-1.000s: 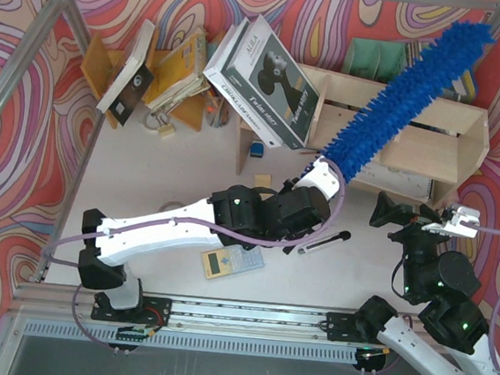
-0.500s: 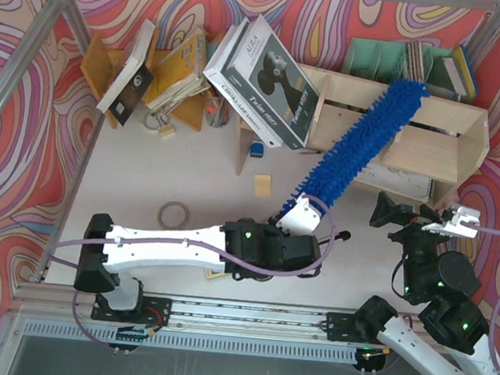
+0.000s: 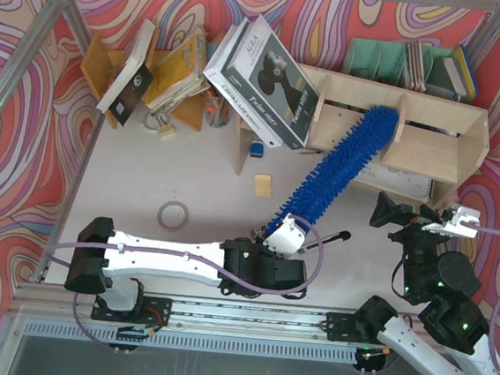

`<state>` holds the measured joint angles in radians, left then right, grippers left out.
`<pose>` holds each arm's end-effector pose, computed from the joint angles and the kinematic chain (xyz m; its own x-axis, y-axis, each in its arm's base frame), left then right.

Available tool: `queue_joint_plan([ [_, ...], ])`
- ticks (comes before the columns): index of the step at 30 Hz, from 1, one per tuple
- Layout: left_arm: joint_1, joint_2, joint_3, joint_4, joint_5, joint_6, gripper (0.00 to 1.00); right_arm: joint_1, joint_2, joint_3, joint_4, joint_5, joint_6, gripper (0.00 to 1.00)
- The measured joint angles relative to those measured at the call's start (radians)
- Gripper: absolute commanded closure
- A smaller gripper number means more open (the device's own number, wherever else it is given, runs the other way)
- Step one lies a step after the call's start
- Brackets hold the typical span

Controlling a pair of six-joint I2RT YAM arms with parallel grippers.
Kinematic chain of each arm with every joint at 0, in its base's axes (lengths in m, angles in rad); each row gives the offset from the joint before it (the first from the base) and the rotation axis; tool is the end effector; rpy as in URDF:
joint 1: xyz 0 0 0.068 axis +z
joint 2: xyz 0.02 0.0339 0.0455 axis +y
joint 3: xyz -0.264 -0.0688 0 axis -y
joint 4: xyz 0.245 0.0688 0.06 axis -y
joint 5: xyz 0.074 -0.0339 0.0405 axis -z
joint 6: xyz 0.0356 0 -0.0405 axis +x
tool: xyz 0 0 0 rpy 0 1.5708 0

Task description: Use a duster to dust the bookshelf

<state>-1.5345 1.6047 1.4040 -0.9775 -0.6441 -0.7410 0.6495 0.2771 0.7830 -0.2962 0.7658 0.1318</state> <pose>0.0330 -0.3192 0.2926 -0.5585 0.5067 -0.6568 0.5608 0.8141 0.1511 0.0538 0.0099 0.3777 0.1780 0.2541 -0.9506 0.0813 0.9590 0.2716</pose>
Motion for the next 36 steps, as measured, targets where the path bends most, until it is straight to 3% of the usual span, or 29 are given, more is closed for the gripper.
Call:
queue_joint_plan([
  [20, -0.012, -0.102, 0.006, 0.001, -0.072, 0.014, 1.0, 0.0, 0.005, 0.0, 0.0, 0.0, 0.0, 0.01],
  [36, 0.015, 0.074, -0.006, -0.008, 0.039, 0.022, 1.0, 0.0, 0.005, 0.0, 0.0, 0.001, 0.0, 0.01],
])
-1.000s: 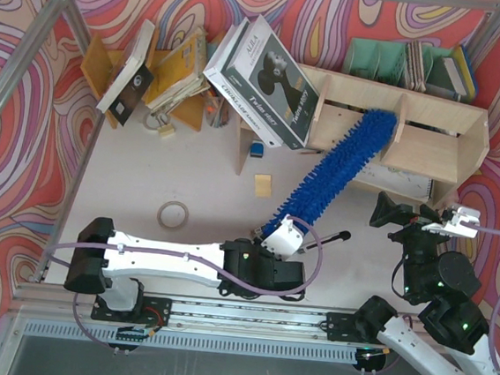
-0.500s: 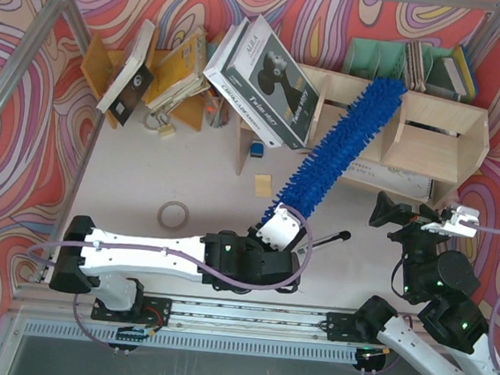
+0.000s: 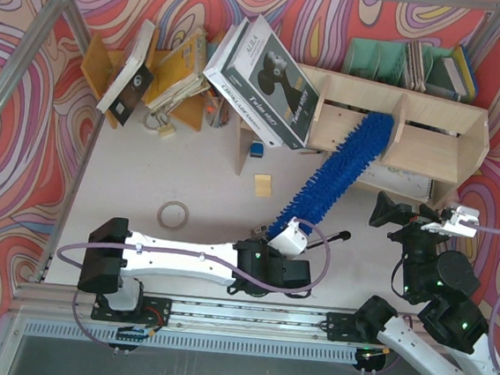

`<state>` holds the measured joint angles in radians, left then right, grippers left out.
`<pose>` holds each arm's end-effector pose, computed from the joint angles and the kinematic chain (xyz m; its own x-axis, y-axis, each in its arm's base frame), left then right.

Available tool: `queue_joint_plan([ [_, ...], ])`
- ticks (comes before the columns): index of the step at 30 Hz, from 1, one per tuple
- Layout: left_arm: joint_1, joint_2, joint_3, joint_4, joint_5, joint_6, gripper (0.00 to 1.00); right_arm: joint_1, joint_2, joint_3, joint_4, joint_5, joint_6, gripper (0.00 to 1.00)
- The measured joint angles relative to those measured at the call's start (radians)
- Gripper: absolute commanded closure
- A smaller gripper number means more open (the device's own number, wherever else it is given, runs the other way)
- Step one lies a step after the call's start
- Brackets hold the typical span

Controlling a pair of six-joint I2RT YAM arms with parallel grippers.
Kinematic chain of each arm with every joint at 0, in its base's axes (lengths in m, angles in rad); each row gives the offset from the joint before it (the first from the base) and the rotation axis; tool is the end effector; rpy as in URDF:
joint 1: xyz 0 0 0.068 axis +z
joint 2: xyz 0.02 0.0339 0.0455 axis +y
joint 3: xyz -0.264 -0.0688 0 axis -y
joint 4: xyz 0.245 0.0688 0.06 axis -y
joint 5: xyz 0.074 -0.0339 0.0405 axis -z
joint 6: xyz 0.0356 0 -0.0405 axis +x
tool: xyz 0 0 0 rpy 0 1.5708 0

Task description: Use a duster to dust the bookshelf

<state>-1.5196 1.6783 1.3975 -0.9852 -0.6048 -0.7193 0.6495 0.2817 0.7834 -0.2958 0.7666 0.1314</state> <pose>0.0372 -0.3299 0.2672 -0.5722 0.5766 -0.5831 0.5793 0.7875 0.2103 0.0547 0.0105 0.3777 0.1752 0.2515 -0.9519 0.0829 0.9596 0.2689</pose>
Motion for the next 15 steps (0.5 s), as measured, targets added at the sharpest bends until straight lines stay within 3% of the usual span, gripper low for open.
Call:
queue_joint_plan([
  [15, 0.0, -0.01, 0.07, -0.094, -0.008, -0.04, 1.0, 0.0, 0.0, 0.0, 0.0, 0.002, 0.0, 0.01],
])
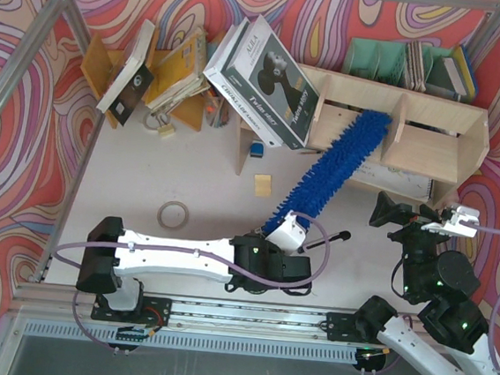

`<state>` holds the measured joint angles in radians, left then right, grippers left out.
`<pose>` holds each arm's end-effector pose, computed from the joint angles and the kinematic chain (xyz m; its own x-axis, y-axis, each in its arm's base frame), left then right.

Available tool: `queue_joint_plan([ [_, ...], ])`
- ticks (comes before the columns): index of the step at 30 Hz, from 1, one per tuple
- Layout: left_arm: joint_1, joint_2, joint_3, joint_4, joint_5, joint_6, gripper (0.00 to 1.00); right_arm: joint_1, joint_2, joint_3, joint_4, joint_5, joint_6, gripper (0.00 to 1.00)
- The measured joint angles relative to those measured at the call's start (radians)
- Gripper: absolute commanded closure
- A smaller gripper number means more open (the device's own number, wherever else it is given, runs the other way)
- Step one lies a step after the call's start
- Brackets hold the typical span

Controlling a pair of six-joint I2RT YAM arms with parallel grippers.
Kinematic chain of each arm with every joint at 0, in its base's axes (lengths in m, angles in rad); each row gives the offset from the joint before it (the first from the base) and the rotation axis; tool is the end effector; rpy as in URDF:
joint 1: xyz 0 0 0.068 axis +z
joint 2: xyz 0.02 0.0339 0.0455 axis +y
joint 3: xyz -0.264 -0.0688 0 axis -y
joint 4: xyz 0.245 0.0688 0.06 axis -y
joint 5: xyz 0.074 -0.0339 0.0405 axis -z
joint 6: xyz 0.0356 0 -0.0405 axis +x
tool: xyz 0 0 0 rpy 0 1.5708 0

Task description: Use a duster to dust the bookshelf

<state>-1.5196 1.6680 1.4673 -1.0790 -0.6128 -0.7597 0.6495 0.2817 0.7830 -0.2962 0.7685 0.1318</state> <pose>0.0372 -0.3258 0.2874 -0.5924 0.5513 -0.5875 0.5525 0.8087 0.2018 0.0547 0.0105 0.3775 0.1749 0.2514 -0.9519 0.0849 0.9594 0.2690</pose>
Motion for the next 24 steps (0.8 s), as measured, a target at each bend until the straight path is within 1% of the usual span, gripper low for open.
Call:
queue_joint_plan([
  [9, 0.0, -0.005, 0.074, -0.186, 0.03, -0.166, 1.0, 0.0, 0.0, 0.0, 0.0, 0.008, 0.0, 0.01],
  [12, 0.0, -0.006, 0.105, -0.234, 0.037, -0.197, 1.0, 0.0, -0.002, 0.0, 0.0, 0.011, 0.0, 0.01],
  [18, 0.0, 0.003, 0.189, -0.277, 0.052, -0.194, 1.0, 0.0, -0.011, 0.0, -0.001, 0.017, 0.003, 0.01],
  [24, 0.0, 0.09, 0.293, -0.248, 0.059, -0.126, 1.0, 0.0, -0.013, 0.0, 0.0, 0.017, 0.003, 0.01],
])
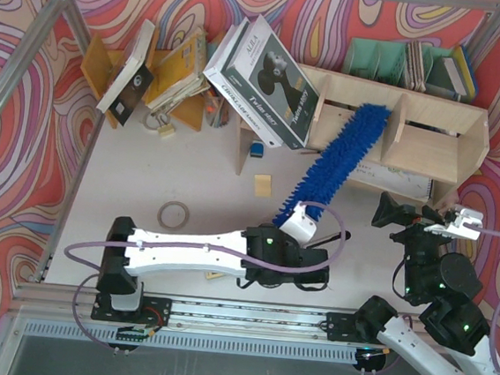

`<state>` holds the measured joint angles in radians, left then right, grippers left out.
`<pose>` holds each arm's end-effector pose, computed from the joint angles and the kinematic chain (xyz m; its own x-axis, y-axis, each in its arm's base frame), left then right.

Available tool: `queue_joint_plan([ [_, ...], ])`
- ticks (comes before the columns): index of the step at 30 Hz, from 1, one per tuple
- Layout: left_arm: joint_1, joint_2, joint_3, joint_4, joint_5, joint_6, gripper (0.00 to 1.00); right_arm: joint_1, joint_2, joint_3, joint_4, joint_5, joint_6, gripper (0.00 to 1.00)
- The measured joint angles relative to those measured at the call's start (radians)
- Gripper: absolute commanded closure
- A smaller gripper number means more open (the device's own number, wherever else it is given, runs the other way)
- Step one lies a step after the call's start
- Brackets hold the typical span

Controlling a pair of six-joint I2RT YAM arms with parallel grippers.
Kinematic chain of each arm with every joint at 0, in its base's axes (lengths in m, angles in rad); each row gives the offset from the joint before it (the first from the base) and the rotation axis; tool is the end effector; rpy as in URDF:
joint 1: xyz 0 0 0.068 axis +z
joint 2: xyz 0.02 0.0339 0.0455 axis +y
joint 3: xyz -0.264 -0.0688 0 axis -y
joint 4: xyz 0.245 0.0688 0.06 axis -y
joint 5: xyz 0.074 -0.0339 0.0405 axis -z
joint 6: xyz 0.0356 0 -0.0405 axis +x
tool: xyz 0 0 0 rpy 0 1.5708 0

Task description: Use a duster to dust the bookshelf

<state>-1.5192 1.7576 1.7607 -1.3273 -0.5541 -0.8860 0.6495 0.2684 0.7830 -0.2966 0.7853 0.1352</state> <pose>0.0362 -0.3379 0.3325 -0.6843 0.4792 -0.5496 0.4942 0.8590 0.1337 0.0519 0.0078 0.3778 0.1871 0.2618 -0.9468 0.0977 0.9541 0.2831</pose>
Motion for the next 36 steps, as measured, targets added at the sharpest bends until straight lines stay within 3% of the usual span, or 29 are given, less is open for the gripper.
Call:
queue_joint_plan([
  [8, 0.0, 0.121, 0.075, 0.021, 0.024, 0.067, 1.0, 0.0, 0.0, 0.0, 0.0, 0.0, 0.0, 0.01],
  [24, 0.008, -0.014, -0.032, -0.122, -0.027, -0.038, 1.0, 0.0, 0.0, 0.0, 0.0, 0.0, 0.0, 0.01],
  [36, 0.013, 0.08, 0.048, -0.055, -0.013, 0.046, 1.0, 0.0, 0.0, 0.0, 0.0, 0.0, 0.0, 0.01],
])
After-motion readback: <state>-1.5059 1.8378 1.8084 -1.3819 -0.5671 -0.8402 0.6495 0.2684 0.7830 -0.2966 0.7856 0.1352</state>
